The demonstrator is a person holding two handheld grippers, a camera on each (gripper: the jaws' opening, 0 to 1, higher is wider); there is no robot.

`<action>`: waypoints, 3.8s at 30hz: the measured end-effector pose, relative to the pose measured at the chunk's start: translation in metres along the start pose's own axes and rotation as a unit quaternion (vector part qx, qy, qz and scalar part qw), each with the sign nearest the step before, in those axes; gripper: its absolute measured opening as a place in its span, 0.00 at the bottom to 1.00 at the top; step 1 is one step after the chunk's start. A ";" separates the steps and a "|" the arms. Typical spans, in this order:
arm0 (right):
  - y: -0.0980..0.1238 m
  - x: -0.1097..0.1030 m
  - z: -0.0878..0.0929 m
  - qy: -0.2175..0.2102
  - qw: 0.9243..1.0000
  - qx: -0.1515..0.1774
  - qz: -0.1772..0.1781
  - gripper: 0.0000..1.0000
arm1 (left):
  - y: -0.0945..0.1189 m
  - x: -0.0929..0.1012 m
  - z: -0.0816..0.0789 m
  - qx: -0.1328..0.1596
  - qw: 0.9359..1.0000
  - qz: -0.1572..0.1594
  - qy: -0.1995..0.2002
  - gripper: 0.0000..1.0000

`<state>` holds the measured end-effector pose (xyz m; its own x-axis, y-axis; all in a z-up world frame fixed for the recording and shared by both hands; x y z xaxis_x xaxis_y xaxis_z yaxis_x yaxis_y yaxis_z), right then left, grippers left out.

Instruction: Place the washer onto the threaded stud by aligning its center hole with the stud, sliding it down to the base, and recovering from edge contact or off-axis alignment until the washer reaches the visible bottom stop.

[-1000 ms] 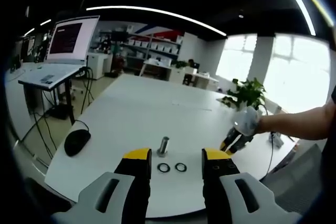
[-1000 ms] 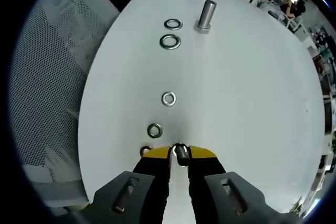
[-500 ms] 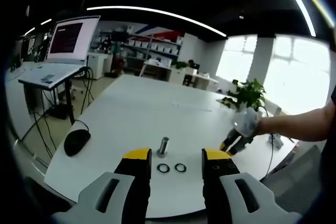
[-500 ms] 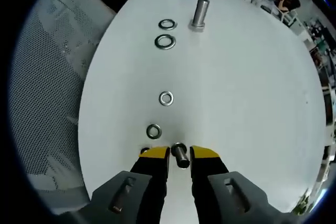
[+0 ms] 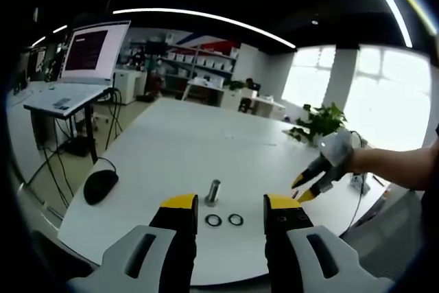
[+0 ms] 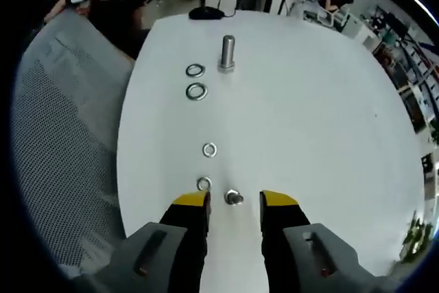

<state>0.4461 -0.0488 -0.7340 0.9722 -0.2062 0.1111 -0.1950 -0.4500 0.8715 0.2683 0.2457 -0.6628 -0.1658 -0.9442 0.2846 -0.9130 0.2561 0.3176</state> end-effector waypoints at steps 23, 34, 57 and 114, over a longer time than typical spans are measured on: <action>0.076 -0.023 -0.006 -0.176 0.964 0.197 -0.002 0.33 | 0.001 0.003 -0.001 0.002 1.000 0.005 -0.003 0.36; 0.074 -0.070 0.019 -0.251 0.938 0.233 -0.054 0.34 | 0.001 0.002 -0.001 0.003 1.000 0.004 -0.002 0.36; 0.059 -0.092 0.032 -0.234 0.953 0.180 -0.063 0.32 | -0.001 -0.001 0.002 -0.007 1.000 0.003 -0.004 0.36; 0.034 -0.061 0.020 -0.109 0.991 0.078 -0.027 0.32 | 0.000 -0.001 0.000 0.004 1.000 0.002 0.002 0.36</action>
<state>0.3774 -0.0686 -0.7209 0.9337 -0.3538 -0.0545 -0.1780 -0.5909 0.7868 0.2685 0.2468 -0.6632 -0.1690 -0.9422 0.2892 -0.9149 0.2591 0.3094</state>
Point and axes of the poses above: the point that each gripper's makers call its tool centre point, and the gripper's own axes: y roughly backward along the fingers, x roughly to its right, z roughly out of its underside, the point moved 8 cm from there along y, roughly backward along the fingers, and after that the axes turned 1 degree about z, right-handed, at the moved point
